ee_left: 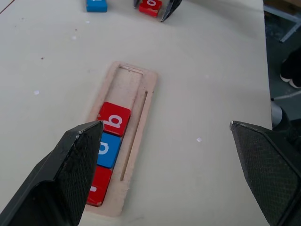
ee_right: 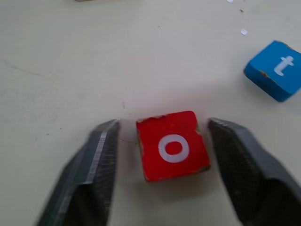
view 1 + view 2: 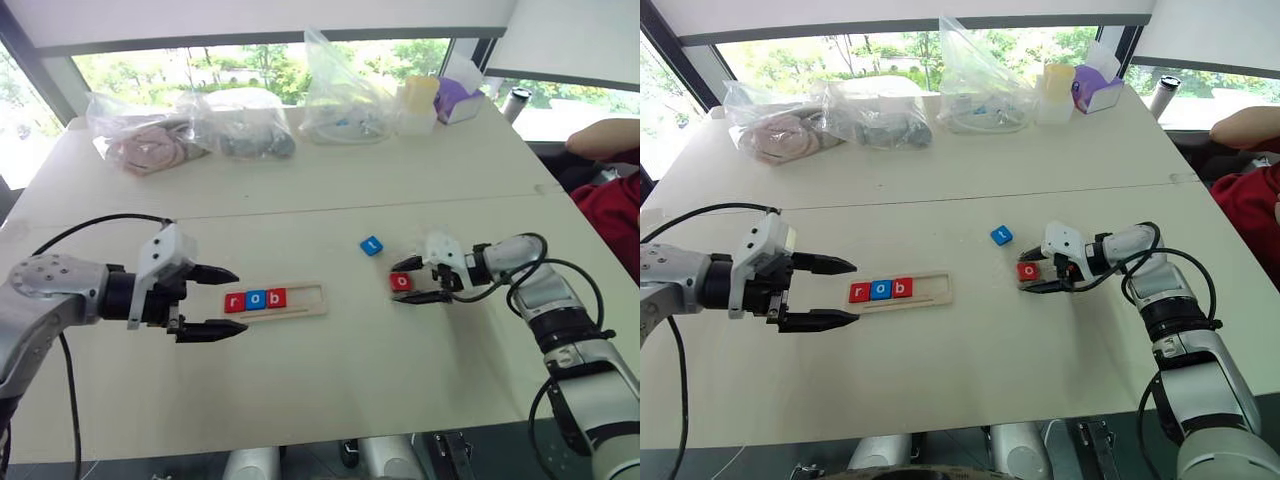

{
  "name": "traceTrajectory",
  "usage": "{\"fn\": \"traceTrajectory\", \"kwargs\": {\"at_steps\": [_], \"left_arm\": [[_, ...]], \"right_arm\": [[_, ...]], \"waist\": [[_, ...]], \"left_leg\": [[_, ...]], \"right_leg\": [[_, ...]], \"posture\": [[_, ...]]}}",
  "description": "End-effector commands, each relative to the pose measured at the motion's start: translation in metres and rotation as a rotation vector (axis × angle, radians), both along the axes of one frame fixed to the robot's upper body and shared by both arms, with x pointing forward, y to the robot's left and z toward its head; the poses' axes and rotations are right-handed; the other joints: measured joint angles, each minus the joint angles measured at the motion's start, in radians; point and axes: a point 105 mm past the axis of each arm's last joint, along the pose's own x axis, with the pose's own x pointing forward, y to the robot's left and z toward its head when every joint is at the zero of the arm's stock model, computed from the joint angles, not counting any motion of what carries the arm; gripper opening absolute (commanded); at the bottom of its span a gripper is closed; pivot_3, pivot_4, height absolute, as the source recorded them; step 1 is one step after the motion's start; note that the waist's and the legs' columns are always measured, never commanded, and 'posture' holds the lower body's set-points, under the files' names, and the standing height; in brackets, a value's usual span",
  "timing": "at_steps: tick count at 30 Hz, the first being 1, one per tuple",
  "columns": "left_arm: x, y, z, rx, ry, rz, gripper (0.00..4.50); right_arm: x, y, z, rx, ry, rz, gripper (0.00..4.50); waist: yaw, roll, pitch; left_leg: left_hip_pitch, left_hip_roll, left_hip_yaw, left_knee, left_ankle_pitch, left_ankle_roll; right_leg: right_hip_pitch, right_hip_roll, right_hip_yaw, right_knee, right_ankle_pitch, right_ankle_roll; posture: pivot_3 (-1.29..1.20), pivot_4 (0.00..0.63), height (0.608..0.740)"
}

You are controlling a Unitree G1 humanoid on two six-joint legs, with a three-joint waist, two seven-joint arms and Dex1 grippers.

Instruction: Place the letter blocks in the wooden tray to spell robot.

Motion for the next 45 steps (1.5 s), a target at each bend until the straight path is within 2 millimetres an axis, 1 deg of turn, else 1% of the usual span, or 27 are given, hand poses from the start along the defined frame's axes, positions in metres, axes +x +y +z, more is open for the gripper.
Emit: {"fn": "traceTrajectory", "kwargs": {"at_steps": [1, 2, 3, 5, 7, 9, 12, 14, 16, 19, 23, 37, 45], "left_arm": [[-0.001, 0.004, 0.010, 0.013, -0.042, 0.013, 4.50], [-0.001, 0.005, 0.009, 0.015, -0.040, 0.017, 4.50], [-0.002, 0.007, 0.006, 0.025, -0.029, 0.014, 4.50], [-0.004, 0.008, 0.002, 0.044, -0.008, 0.000, 4.50], [-0.004, 0.010, -0.001, 0.060, -0.005, -0.003, 4.50], [-0.002, 0.011, -0.002, 0.067, -0.008, 0.002, 4.50], [-0.001, 0.012, -0.004, 0.071, -0.008, 0.007, 4.50], [-0.002, 0.013, -0.005, 0.073, -0.006, 0.009, 4.50], [-0.004, 0.014, -0.009, 0.091, -0.001, 0.010, 4.50], [-0.009, 0.015, -0.015, 0.112, 0.017, -0.002, 4.50], [-0.013, 0.013, -0.014, 0.100, 0.024, -0.005, 4.50], [-0.010, 0.011, -0.021, 0.090, 0.016, 0.020, 4.50], [-0.008, 0.007, -0.022, 0.067, 0.006, 0.033, 4.50]], "right_arm": [[0.007, 0.007, 0.012, 0.038, -0.046, -0.016, 1.20], [0.010, 0.011, 0.018, 0.060, -0.058, -0.022, 1.20], [0.011, 0.022, 0.029, 0.106, -0.071, -0.015, 1.20], [0.010, 0.050, 0.051, 0.207, -0.074, 0.005, 1.20], [0.003, 0.081, 0.063, 0.257, -0.077, 0.039, 1.20], [-0.004, 0.106, 0.066, 0.270, -0.088, 0.065, 1.20], [-0.012, 0.135, 0.063, 0.285, -0.073, 0.082, 1.20], [-0.016, 0.145, 0.058, 0.278, -0.067, 0.094, 1.20], [-0.020, 0.154, 0.048, 0.252, -0.066, 0.120, 1.20], [-0.024, 0.161, 0.037, 0.227, -0.055, 0.145, 1.20], [-0.027, 0.166, 0.026, 0.196, -0.039, 0.169, 1.20], [-0.024, 0.181, 0.013, 0.182, -0.035, 0.175, 1.20], [-0.020, 0.181, 0.007, 0.171, -0.046, 0.171, 1.20]], "waist": [[0.000, 0.000, 0.000], [0.000, 0.000, 0.000], [-0.002, 0.000, 0.000], [-0.006, 0.001, 0.000], [-0.006, 0.001, 0.001], [-0.002, 0.001, 0.000], [0.004, 0.001, 0.000], [0.007, 0.001, 0.000], [0.008, 0.001, 0.000], [0.006, 0.001, 0.000], [0.005, 0.001, 0.000], [-0.001, 0.001, 0.000], [0.000, 0.001, 0.000]], "left_leg": [[0.002, 0.000, 0.000, 0.000, 0.000, 0.000], [0.005, 0.000, 0.000, -0.001, 0.000, 0.000], [0.007, 0.000, 0.000, -0.001, 0.000, 0.000], [0.008, 0.000, 0.001, -0.001, 0.000, 0.000], [0.009, 0.001, 0.001, -0.002, 0.000, 0.000], [0.009, 0.002, 0.000, -0.003, 0.000, 0.000], [0.008, 0.001, -0.002, -0.003, 0.000, 0.000], [0.007, 0.001, -0.002, -0.003, 0.000, 0.000], [0.006, 0.000, 0.000, -0.002, 0.000, 0.000], [0.006, -0.001, 0.001, -0.003, 0.000, 0.000], [0.006, 0.000, 0.001, -0.003, 0.000, 0.000], [0.007, 0.001, 0.000, -0.003, 0.000, 0.000], [0.007, 0.001, 0.000, -0.003, 0.000, 0.000]], "right_leg": [[0.001, 0.000, 0.000, 0.000, 0.000, 0.000], [0.004, 0.000, 0.000, 0.000, 0.000, -0.001], [0.006, 0.000, 0.000, 0.000, -0.002, -0.002], [0.005, 0.001, 0.001, 0.000, -0.004, 0.000], [0.005, 0.001, 0.003, 0.002, -0.002, 0.003], [0.004, 0.002, 0.003, 0.003, -0.003, 0.002], [0.004, 0.001, 0.001, 0.002, -0.003, 0.001], [0.004, 0.000, 0.000, 0.001, -0.004, 0.001], [0.004, -0.001, 0.000, 0.001, -0.004, 0.000], [0.004, -0.003, 0.001, 0.000, -0.004, 0.000], [0.004, -0.002, 0.001, 0.000, -0.005, -0.001], [0.004, 0.000, 0.001, 0.001, -0.005, 0.000], [0.004, 0.000, 0.001, 0.001, -0.004, 0.001]], "posture": [[0.00, 0.150, 0.740], [0.00, 0.150, 0.740], [0.00, 0.150, 0.740], [0.00, 0.150, 0.740], [0.00, 0.150, 0.740], [0.00, 0.150, 0.740], [0.00, 0.150, 0.740], [0.00, 0.150, 0.740], [0.00, 0.150, 0.740], [0.00, 0.150, 0.740], [0.00, 0.150, 0.740], [0.00, 0.150, 0.740], [0.00, 0.150, 0.740]]}}
